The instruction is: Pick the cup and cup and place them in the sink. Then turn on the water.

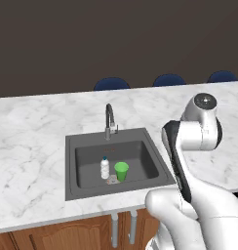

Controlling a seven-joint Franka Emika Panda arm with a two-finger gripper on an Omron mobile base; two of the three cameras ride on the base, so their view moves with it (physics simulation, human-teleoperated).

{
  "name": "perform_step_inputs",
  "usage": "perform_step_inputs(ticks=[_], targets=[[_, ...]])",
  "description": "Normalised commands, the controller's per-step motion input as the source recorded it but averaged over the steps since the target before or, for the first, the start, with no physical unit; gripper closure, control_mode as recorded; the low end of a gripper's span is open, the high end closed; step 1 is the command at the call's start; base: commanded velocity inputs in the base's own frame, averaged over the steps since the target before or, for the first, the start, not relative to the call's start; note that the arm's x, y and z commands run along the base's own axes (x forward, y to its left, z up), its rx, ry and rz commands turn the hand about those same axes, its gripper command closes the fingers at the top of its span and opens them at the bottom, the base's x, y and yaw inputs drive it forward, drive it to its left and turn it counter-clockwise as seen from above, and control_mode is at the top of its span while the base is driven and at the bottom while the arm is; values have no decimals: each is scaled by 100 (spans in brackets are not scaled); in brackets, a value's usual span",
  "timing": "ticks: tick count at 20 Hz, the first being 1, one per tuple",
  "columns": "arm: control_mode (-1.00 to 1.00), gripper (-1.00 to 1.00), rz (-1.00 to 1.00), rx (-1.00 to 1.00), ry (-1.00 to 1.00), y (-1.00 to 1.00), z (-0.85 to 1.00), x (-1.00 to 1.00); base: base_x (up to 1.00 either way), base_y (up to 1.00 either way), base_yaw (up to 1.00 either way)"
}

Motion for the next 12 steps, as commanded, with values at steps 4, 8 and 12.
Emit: perform_step_inputs(ticks=[4, 8, 12], targets=[[-100, 100, 9, -16, 15, 99, 0, -10, 0, 0, 0], [-100, 100, 11, -9, 12, 83, 4, -5, 0, 0, 0], [-100, 100, 7, 0, 2, 71, 0, -1, 0, 0, 0]])
